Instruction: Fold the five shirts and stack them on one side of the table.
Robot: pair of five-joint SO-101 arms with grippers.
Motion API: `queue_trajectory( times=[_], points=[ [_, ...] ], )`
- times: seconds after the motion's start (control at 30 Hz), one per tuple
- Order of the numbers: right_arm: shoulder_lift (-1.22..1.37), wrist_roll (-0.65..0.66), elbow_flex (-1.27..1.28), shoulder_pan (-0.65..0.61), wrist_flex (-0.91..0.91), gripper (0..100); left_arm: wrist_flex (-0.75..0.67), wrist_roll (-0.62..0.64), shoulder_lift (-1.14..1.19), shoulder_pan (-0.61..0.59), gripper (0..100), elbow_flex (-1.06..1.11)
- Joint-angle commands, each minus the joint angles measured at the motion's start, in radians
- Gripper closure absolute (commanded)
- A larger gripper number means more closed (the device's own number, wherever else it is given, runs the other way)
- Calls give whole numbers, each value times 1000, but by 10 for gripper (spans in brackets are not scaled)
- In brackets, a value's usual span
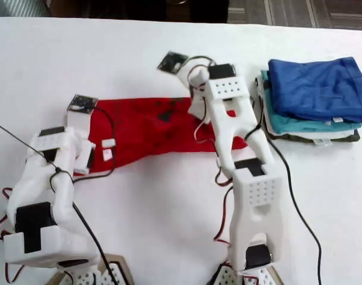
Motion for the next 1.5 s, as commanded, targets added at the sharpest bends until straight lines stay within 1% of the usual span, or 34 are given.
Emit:
queue_trajectory(
  times=[0.0, 0.13, 0.23, 0.27, 0.33, 0.37, 0.4, 0.47, 0.8, 0.93, 1.03, 1.2, 1.33, 1.47],
  points=[
    [2, -60, -112, 31, 8, 804, -20, -11, -20, -18, 973, 2],
    [2, -120, -166, 53, 18, 804, -20, -11, -20, -18, 973, 2],
    [1, -129, -209, 54, 93, 818, -20, -11, -20, -18, 973, 2],
    [1, -129, -221, 50, 136, 850, -20, -11, -20, -18, 973, 2],
    [1, -129, -242, 31, 217, 964, -20, -11, -20, -18, 973, 2],
    [2, -129, -244, 22, 251, 992, -20, -11, -20, -18, 973, 2],
    [4, -127, -244, 13, 280, 964, -20, -11, -20, -18, 973, 2],
    [10, -127, -241, -7, 302, 984, -20, -11, -20, -18, 973, 2],
    [13, -133, -239, -128, 318, 978, -20, -11, -20, -18, 973, 2],
    [13, -130, -239, -130, 318, 978, -20, -11, -20, -18, 973, 2],
    [4, -127, -239, -105, 321, 978, -20, -11, -20, -18, 973, 2],
    [12, -127, -209, -91, 372, 978, -20, -11, -20, -18, 973, 2],
    [13, -127, -138, -113, 371, 978, -20, -11, -20, -18, 973, 2],
    [13, -133, -74, -145, 309, 978, -21, -11, -20, -18, 973, 2]
  ],
)
